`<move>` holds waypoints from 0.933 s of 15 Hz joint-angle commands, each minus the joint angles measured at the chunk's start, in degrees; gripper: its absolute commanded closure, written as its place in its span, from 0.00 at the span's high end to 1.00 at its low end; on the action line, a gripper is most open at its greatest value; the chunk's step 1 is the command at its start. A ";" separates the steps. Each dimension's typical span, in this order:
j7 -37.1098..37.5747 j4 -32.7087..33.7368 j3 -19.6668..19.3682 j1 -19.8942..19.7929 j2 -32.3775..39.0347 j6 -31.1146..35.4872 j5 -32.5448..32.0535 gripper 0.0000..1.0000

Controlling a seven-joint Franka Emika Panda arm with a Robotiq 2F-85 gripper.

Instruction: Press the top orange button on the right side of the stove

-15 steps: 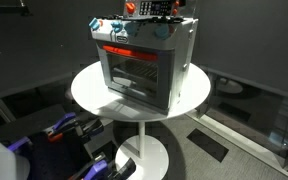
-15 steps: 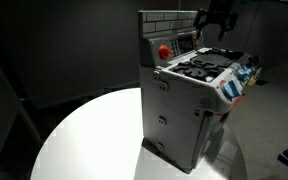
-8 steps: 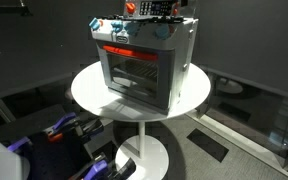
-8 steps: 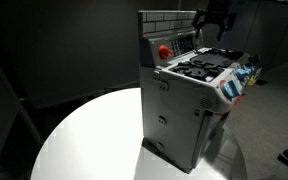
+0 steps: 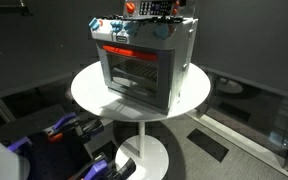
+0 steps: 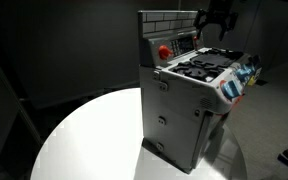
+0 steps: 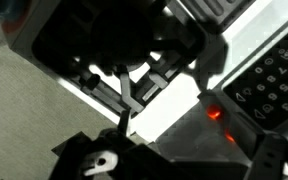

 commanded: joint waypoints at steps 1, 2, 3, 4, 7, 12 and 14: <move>-3.70 -0.91 -0.33 0.19 -2.89 -5.64 3.85 1.00; -4.54 -1.42 -0.33 0.20 -3.69 -7.13 4.41 1.00; -5.12 -1.98 -0.37 0.25 -4.60 -8.53 4.41 1.00; -5.83 -2.73 -0.38 0.29 -5.71 -9.95 4.10 1.00; -9.16 -5.29 -0.28 0.24 -9.10 -13.01 2.51 1.00; -17.18 -10.79 0.01 -0.02 -15.39 -16.91 2.17 1.00; -20.37 -13.54 0.13 -0.07 -18.26 -17.59 1.61 1.00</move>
